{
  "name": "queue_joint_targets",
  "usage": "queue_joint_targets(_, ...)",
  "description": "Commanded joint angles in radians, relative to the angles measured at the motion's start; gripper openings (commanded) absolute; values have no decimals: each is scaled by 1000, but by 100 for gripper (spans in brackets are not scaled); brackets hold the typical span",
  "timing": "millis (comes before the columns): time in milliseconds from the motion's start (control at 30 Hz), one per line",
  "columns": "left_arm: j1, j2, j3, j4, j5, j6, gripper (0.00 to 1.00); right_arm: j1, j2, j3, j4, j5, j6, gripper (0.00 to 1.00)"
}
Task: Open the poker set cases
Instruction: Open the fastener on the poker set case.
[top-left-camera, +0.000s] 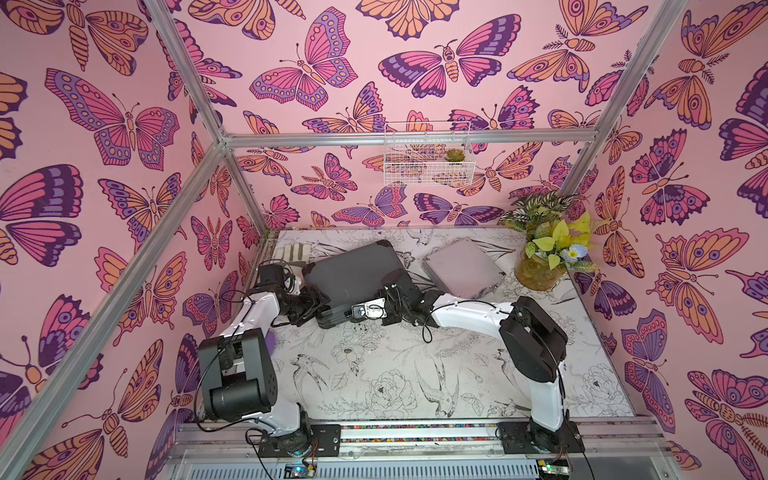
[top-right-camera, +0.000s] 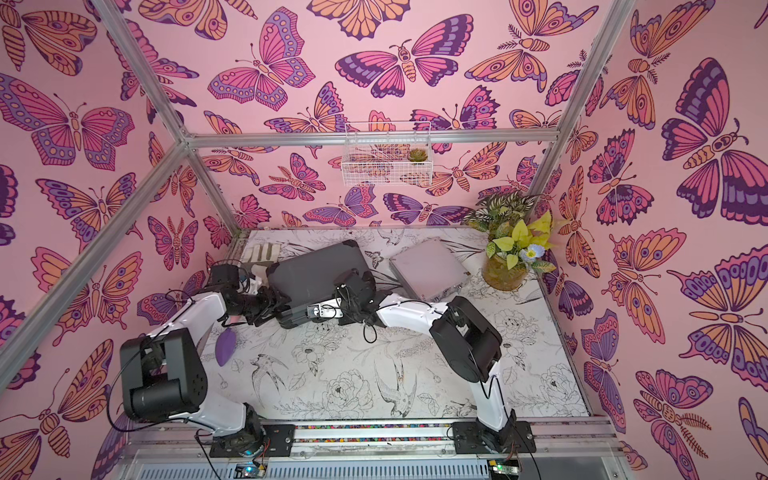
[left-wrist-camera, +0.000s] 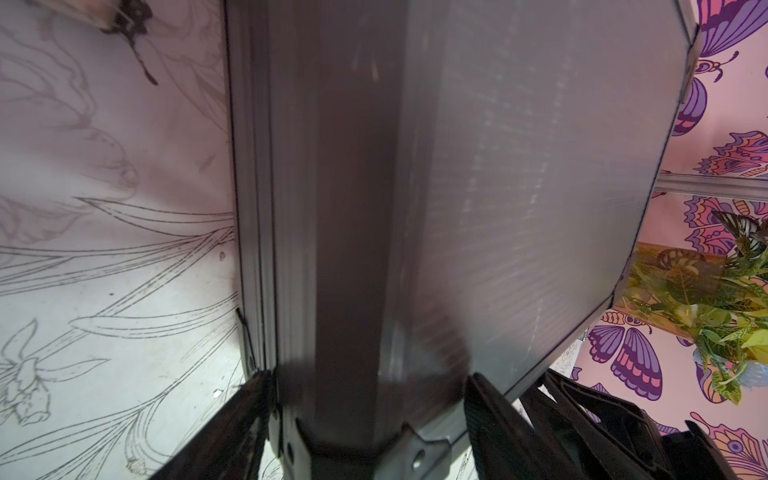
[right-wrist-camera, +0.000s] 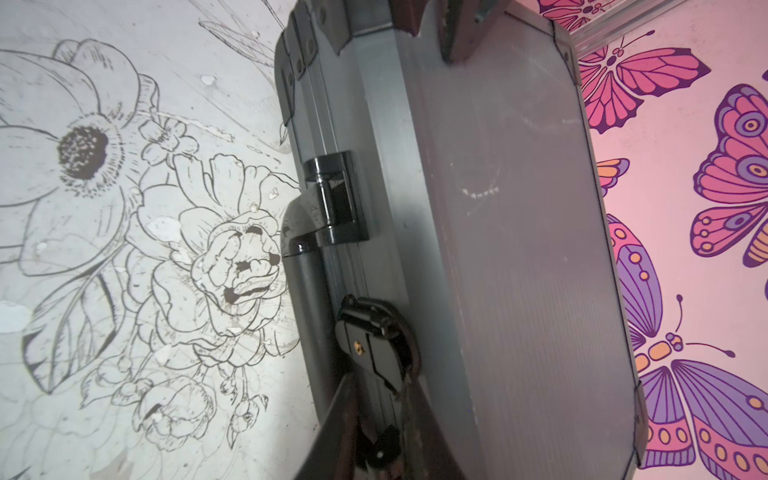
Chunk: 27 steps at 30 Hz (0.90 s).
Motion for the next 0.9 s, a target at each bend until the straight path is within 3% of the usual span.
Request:
queue_joint_targets(0,-12,26,3,15,94,-3,75,54,19,-68,-244,-84,-13,21)
queue_joint_targets(633,-11,28,6,15,98,-6,75,79,-4,-124,-243,-47,34,23)
queue_joint_targets(867,-1,12,4,16,80,-5,76,73,-38,-130,-165,-91,176,28)
